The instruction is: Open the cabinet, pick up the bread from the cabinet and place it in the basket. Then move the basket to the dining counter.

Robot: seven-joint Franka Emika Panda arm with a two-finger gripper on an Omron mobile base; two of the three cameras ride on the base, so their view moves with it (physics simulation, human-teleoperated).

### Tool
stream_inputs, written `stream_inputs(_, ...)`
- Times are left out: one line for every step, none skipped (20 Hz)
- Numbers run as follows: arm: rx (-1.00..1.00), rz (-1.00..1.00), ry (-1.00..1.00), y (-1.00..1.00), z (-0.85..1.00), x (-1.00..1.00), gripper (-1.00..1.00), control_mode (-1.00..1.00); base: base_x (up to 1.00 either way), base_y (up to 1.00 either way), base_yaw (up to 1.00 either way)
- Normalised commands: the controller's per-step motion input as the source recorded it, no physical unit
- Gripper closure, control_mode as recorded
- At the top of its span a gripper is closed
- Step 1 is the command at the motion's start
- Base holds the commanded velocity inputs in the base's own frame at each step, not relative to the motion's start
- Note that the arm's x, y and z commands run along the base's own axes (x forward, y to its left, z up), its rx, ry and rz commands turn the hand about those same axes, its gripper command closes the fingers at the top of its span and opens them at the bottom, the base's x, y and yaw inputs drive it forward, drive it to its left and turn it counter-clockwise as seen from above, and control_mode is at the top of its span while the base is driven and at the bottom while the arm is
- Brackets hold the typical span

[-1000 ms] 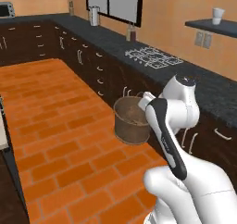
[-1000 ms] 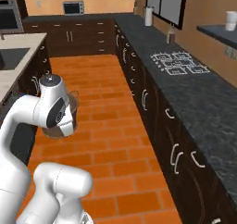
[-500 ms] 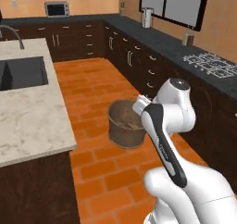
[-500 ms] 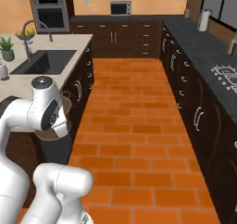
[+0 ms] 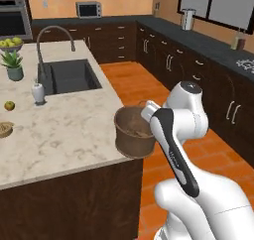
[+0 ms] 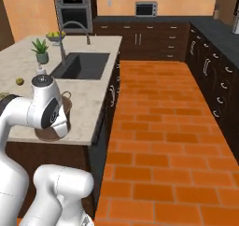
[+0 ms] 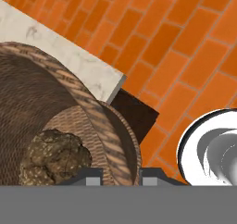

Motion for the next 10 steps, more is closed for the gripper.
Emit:
stream_inputs(0.00, 0.00, 0.00, 0.00, 0.00, 0.00, 1.00, 1.00, -0.27, 1.00, 0.06)
stream_inputs(0.00, 0.00, 0.00, 0.00, 0.00, 0.00, 1.00, 1.00, -0.24, 1.00, 0.06)
stream_inputs(0.00, 0.00, 0.00, 0.00, 0.00, 0.00, 1.00, 1.00, -0.04, 1.00, 0.06)
stream_inputs(0.00, 0.00, 0.00, 0.00, 0.00, 0.00, 1.00, 1.00, 0.00, 1.00, 0.05)
stream_inputs(0.00, 0.00, 0.00, 0.00, 0.00, 0.00, 1.00, 1.00, 0.06, 1.00, 0.00)
stream_inputs(0.00, 0.00, 0.00, 0.00, 0.00, 0.00, 1.00, 1.00, 0.00, 1.00, 0.00)
stream_inputs(0.00, 0.00, 0.00, 0.00, 0.00, 0.00, 1.00, 1.00, 0.00, 1.00, 0.00)
stream_inputs(0.00, 0.00, 0.00, 0.00, 0.00, 0.00, 1.00, 1.00, 0.00, 1.00, 0.00)
stream_inputs(0.00, 0.00, 0.00, 0.00, 0.00, 0.00, 1.00, 1.00, 0.00, 1.00, 0.00)
stream_inputs(0.00, 0.00, 0.00, 0.00, 0.00, 0.00, 1.00, 1.00, 0.00, 1.00, 0.00)
